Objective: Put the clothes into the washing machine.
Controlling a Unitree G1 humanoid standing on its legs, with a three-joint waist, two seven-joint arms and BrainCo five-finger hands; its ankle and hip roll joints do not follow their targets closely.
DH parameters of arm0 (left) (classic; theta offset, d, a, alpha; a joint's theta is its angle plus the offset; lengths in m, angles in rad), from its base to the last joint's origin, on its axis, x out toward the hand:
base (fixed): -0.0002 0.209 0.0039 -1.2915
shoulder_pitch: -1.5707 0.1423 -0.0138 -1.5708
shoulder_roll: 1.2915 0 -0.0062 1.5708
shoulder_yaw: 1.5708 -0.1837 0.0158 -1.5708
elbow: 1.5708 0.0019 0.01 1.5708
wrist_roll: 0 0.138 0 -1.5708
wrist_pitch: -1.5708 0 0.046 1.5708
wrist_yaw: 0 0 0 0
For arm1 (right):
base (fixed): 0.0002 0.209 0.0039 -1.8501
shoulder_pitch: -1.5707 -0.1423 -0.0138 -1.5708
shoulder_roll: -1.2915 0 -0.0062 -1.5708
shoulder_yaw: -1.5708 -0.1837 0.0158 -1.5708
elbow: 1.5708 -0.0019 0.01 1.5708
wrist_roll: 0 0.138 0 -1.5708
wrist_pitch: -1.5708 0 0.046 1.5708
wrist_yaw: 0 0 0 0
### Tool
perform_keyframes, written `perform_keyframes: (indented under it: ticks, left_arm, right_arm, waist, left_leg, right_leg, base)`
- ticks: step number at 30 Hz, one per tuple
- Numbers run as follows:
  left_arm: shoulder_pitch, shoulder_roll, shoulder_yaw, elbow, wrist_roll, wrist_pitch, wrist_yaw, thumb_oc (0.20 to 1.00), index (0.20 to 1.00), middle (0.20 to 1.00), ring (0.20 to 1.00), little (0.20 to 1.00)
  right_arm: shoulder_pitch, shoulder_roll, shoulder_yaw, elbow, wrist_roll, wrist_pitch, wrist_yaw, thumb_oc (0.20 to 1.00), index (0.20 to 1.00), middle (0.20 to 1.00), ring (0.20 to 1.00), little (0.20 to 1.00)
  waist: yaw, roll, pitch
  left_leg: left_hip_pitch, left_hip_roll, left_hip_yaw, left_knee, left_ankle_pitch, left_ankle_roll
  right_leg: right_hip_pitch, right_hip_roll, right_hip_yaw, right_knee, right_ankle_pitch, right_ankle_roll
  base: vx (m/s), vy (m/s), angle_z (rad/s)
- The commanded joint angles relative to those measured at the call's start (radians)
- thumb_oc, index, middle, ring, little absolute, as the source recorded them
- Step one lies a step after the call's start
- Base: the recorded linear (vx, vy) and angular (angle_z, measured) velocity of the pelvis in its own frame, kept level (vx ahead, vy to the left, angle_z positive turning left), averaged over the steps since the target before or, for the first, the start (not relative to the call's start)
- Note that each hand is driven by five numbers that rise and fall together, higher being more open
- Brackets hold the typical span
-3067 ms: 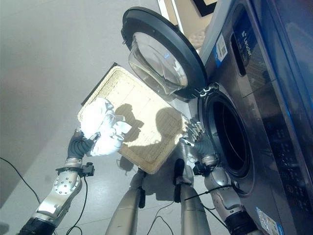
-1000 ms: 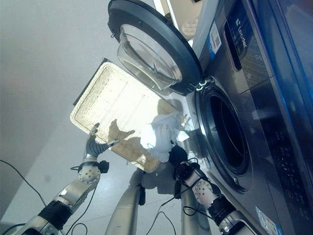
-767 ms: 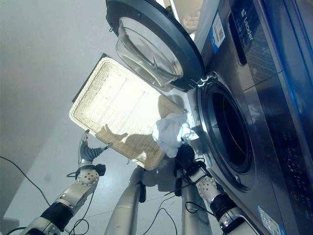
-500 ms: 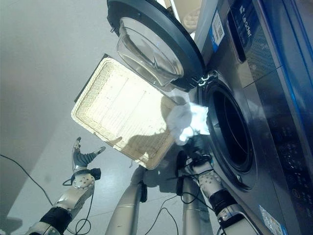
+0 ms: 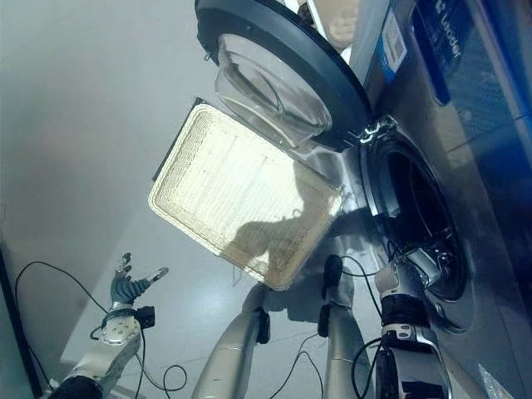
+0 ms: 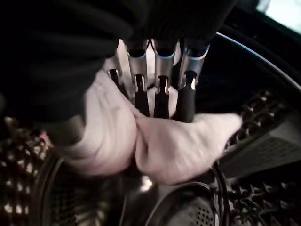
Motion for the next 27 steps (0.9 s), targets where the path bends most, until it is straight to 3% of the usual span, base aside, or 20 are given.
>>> perform_keyframes:
  ticks: [1,3,7,8,13,15,16,21,27]
  left_arm:
    - [-0.014,-0.026,0.034,0.041,0.011,0.007,-0.007,1.000,1.000,1.000,1.000,1.000]
    - [-0.016,-0.034,0.008,0.041,0.003,0.001,-0.002,1.000,1.000,1.000,1.000,1.000]
    - [-0.020,-0.037,-0.027,0.047,-0.004,-0.012,-0.018,1.000,1.000,1.000,1.000,1.000]
    - [-0.018,-0.039,-0.031,0.049,-0.009,-0.021,-0.039,1.000,1.000,1.000,1.000,1.000]
    - [-0.012,-0.027,-0.060,0.033,-0.069,-0.055,-0.189,1.000,1.000,1.000,1.000,1.000]
    - [-0.008,-0.027,-0.064,0.031,-0.078,-0.057,-0.203,1.000,1.000,1.000,1.000,1.000]
    - [-0.004,-0.021,-0.068,0.029,-0.093,-0.060,-0.223,1.000,1.000,1.000,1.000,1.000]
    - [-0.014,-0.009,-0.064,0.042,-0.122,-0.053,-0.243,1.000,1.000,1.000,1.000,1.000]
    - [-0.001,-0.016,-0.031,0.067,-0.180,-0.082,-0.266,1.000,1.000,1.000,1.000,1.000]
  right_arm:
    - [0.061,-0.180,-0.084,-0.111,-0.009,0.020,-0.052,1.000,1.000,1.000,1.000,1.000]
    - [0.043,-0.164,-0.054,-0.085,-0.009,0.075,-0.070,1.000,1.000,1.000,1.000,1.000]
    - [0.053,-0.102,0.007,-0.030,-0.009,0.250,0.030,1.000,1.000,1.000,1.000,1.000]
    - [0.063,-0.092,0.035,0.003,-0.009,0.319,0.065,1.000,1.000,1.000,1.000,1.000]
    - [0.108,-0.067,0.124,0.092,-0.009,0.470,0.257,1.000,1.000,1.000,1.000,1.000]
    - [0.119,-0.063,0.138,0.104,-0.009,0.491,0.293,1.000,1.000,1.000,1.000,1.000]
    - [0.139,-0.062,0.175,0.133,-0.009,0.508,0.366,1.000,1.000,1.000,1.000,1.000]
    - [0.157,-0.079,0.240,0.186,-0.029,0.517,0.453,1.000,1.000,1.000,1.000,1.000]
    - [0.193,-0.085,0.288,0.236,-0.273,0.534,0.414,1.000,1.000,1.000,1.000,1.000]
  waist:
    - [-0.067,-0.056,-0.021]
    - [-0.060,-0.051,-0.021]
    - [-0.048,-0.043,-0.021]
    - [-0.045,-0.042,-0.021]
    - [-0.039,-0.039,-0.021]
    - [-0.038,-0.039,-0.021]
    - [-0.037,-0.039,-0.021]
    - [-0.036,-0.043,-0.021]
    - [-0.028,-0.050,-0.021]
  left_leg:
    - [-0.005,-0.067,0.017,0.117,-0.098,0.002]
    - [-0.002,-0.065,0.018,0.109,-0.092,0.001]
    - [0.002,-0.068,0.010,0.088,-0.079,0.002]
    - [0.007,-0.068,0.009,0.078,-0.075,0.002]
    - [0.015,-0.066,0.009,0.055,-0.063,0.002]
    - [0.024,-0.065,0.009,0.052,-0.068,0.002]
    - [0.032,-0.065,0.009,0.044,-0.066,0.003]
    - [0.036,-0.063,0.012,0.036,-0.056,0.004]
    - [0.080,-0.065,0.002,0.016,-0.057,0.006]
  right_leg:
    - [0.094,0.025,-0.047,-0.235,0.188,0.082]
    - [0.102,0.024,-0.053,-0.242,0.189,0.078]
    - [0.112,0.023,-0.066,-0.254,0.192,0.075]
    - [0.118,0.021,-0.070,-0.258,0.192,0.076]
    - [0.120,0.018,-0.077,-0.263,0.195,0.077]
    - [0.127,0.018,-0.078,-0.263,0.188,0.078]
    - [0.134,0.019,-0.079,-0.264,0.188,0.078]
    - [0.136,0.017,-0.080,-0.265,0.192,0.080]
    - [0.175,0.018,-0.082,-0.273,0.186,0.083]
  base:
    - [0.00,0.000,0.00]
    - [-0.01,-0.034,-0.01]
    - [0.00,-0.008,0.00]
    - [0.00,0.000,0.00]
    - [-0.02,0.009,0.01]
    - [0.00,0.016,0.00]
    - [-0.03,0.036,0.01]
    - [-0.03,0.043,0.03]
    - [-0.05,0.054,0.06]
